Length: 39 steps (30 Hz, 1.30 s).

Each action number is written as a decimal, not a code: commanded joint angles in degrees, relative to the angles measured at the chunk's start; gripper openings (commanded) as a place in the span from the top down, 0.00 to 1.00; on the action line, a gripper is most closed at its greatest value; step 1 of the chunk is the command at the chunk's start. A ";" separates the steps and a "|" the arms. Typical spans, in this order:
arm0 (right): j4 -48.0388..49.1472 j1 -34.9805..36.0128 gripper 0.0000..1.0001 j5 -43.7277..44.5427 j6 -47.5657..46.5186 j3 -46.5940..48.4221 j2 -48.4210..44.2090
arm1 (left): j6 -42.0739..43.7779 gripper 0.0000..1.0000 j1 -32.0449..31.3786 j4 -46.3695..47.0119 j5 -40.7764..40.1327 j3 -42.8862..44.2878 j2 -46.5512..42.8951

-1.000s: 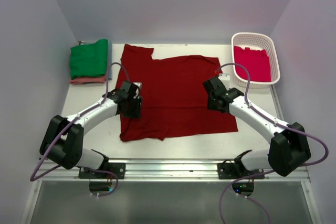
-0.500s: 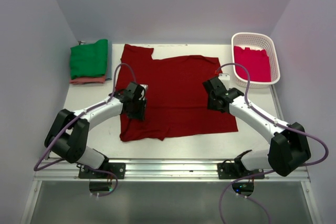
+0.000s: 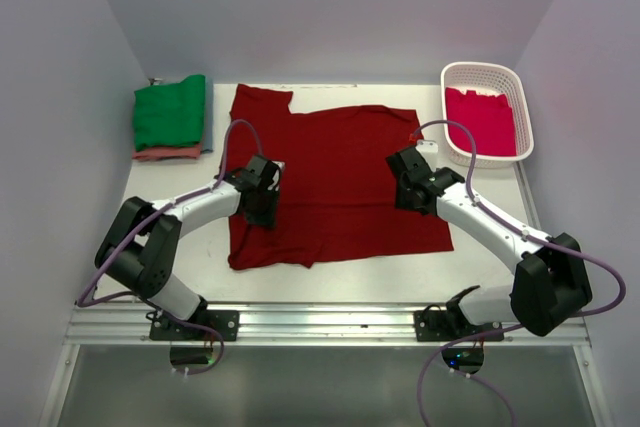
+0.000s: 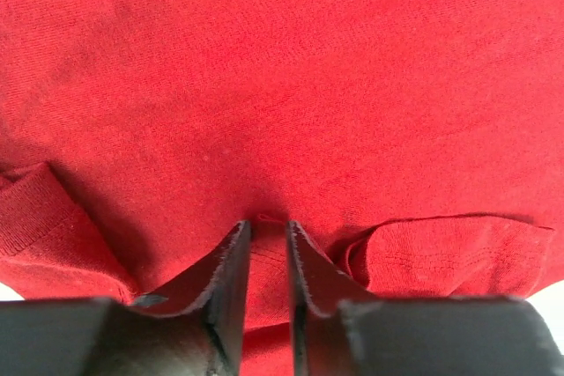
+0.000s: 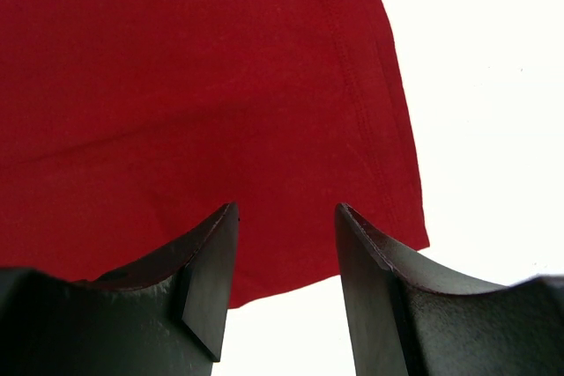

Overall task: Fold and stack the t-shirts
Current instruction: Flatten the tshirt out

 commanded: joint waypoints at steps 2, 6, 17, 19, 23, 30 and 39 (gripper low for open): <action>0.50 0.21 0.49 2.19 0.34 0.15 -0.22 | -0.52 0.82 -0.45 1.20 -0.73 1.68 -0.70; 0.50 0.30 0.49 2.45 0.42 0.06 0.31 | -0.79 1.00 -0.54 0.59 -0.73 1.59 -1.31; -0.81 0.22 0.50 3.24 0.60 0.32 -1.18 | -4.03 1.00 -3.78 -7.05 -5.21 1.85 -12.54; -0.99 0.30 0.50 3.42 0.51 0.32 -1.27 | -5.17 1.00 -4.23 -9.51 -6.26 1.85 -14.84; -0.91 0.21 0.50 2.89 0.51 0.24 -1.27 | -6.94 1.00 -4.93 -13.64 -8.29 2.12 -21.68; -2.22 0.30 0.50 2.01 0.42 0.50 -2.06 | -10.10 1.00 -5.19 -20.67 -8.20 3.26 -30.40; -6.35 0.21 0.51 2.97 0.69 0.85 -6.54 | -12.82 1.00 -5.28 -23.67 2.31 4.84 -41.65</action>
